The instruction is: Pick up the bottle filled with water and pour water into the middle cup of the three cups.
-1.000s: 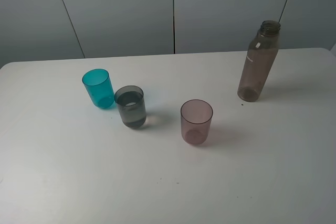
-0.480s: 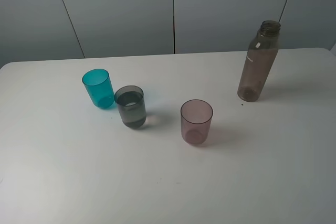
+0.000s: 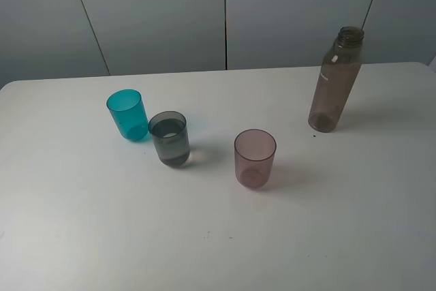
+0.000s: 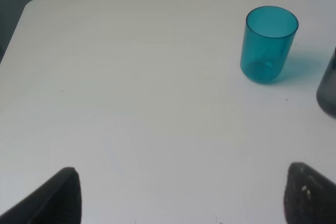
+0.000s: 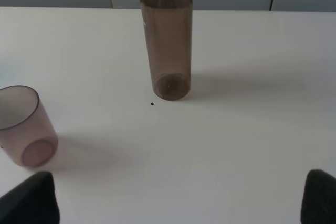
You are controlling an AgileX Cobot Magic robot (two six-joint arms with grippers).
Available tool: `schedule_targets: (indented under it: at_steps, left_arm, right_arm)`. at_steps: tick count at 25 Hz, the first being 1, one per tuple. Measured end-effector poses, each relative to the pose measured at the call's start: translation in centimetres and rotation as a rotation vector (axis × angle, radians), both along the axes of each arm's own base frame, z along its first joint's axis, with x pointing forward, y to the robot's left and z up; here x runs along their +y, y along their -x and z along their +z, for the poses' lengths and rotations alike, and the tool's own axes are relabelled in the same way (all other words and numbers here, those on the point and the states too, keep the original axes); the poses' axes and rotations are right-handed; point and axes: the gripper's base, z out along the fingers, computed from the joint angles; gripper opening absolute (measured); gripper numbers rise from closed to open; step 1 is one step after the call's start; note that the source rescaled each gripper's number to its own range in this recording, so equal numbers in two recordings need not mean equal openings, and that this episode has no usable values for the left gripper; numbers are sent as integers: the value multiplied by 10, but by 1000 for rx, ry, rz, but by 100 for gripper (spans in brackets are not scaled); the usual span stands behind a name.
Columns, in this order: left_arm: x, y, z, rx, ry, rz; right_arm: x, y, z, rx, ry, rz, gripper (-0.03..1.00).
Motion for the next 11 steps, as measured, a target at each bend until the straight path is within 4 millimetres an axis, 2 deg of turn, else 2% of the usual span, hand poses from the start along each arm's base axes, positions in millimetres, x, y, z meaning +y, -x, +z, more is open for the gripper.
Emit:
schedule_targets:
  at_steps: [11]
  left_arm:
    - [0,0,0,0,-2,-1]
  right_arm:
    - [0,0,0,-3,24,13,100]
